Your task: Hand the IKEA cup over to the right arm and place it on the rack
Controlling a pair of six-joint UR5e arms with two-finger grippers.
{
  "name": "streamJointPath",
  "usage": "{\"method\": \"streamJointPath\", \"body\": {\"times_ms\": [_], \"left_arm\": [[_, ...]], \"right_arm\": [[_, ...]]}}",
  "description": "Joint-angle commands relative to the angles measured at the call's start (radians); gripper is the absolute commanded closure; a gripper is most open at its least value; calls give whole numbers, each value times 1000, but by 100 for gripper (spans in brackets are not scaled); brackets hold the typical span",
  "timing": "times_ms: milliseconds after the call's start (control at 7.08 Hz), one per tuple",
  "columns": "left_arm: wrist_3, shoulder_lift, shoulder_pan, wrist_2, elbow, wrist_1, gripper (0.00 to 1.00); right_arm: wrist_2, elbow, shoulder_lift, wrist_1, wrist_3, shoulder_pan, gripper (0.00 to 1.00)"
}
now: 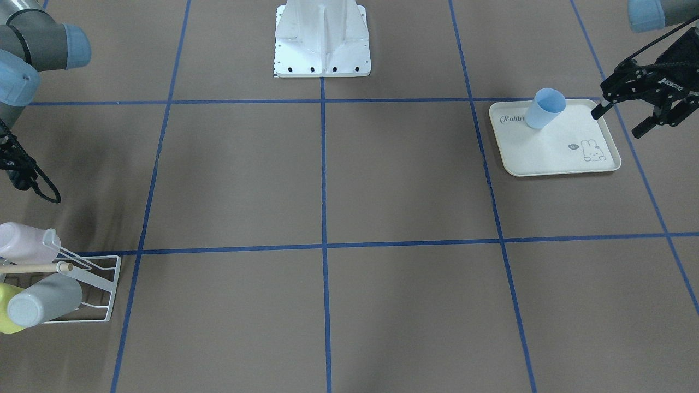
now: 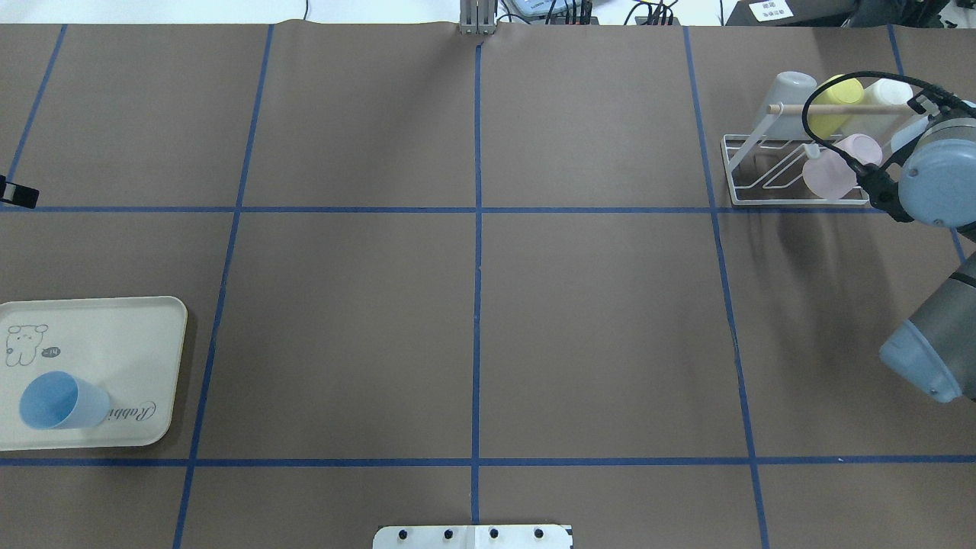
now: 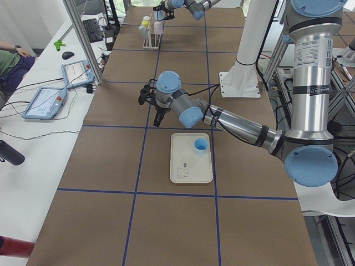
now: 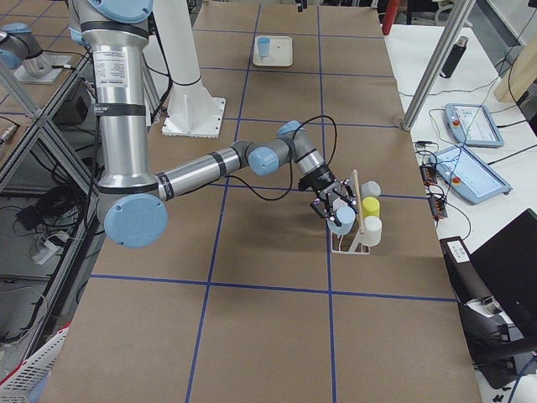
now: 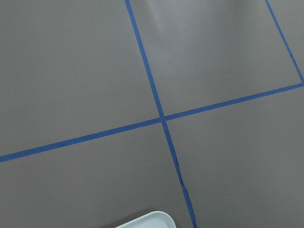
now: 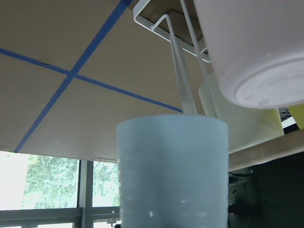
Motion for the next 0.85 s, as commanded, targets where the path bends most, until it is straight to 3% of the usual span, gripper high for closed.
{"method": "streamJointPath", "body": {"times_ms": [0, 706], "left_arm": [[-2, -1, 1, 2, 0, 0, 0], [-3, -5, 4, 2, 2, 2, 0]], "right_arm": [[-13, -6, 4, 0, 1, -11, 69], [-56, -49, 39, 0, -3, -30, 62]]}}
